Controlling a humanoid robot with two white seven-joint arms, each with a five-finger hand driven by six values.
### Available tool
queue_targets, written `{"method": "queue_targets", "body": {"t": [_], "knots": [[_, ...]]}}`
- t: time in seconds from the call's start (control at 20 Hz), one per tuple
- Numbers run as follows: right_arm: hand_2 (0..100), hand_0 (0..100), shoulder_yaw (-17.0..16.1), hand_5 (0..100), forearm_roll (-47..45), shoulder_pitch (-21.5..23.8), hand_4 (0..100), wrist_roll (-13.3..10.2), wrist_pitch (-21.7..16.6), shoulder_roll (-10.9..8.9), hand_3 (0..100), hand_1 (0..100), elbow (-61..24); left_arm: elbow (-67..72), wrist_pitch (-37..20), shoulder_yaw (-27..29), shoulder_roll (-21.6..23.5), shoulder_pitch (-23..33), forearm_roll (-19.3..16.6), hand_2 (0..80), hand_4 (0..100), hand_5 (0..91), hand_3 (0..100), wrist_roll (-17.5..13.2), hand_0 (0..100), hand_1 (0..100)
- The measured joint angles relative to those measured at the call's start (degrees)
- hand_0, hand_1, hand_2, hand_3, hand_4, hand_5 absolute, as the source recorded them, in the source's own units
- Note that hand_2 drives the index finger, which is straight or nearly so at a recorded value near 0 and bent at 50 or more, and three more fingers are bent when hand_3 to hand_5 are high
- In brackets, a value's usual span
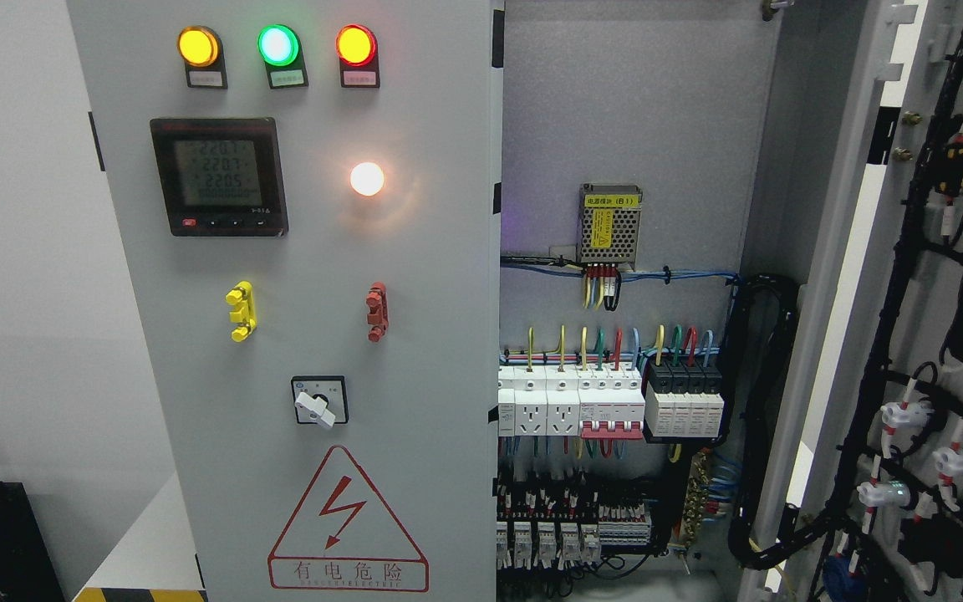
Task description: Open door with both hands
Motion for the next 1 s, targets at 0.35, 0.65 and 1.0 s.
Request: {"method": "queue_targets", "body": {"t": [0.35, 0.65, 1.0], "knots": [[0, 12, 0.0, 0, -0.01, 0.0, 0, 0.0, 0.0, 0.0, 0, 39, 0.0, 4.85, 10.08, 4.06, -7.01, -4.4, -0.69, 0.0, 0, 0.0, 0, 4.74, 12, 39], [0, 12, 0.0, 0, -0.01, 0.0, 0, 0.01, 0.0, 0.0, 0, 39, 0.01, 7.14, 15.2, 7.03, -11.32, -6.77, -1.76, 0.0, 0, 0.0, 0, 5.52, 12, 39], [0, 12, 0.0, 0, -0.01, 0.0, 0, 0.0, 0.0, 0.0, 0, 39, 0.0, 8.64, 15.73, 9.49, -14.23, -6.95, -4.4, 0.0, 0, 0.0, 0, 5.34, 12, 39]]}}
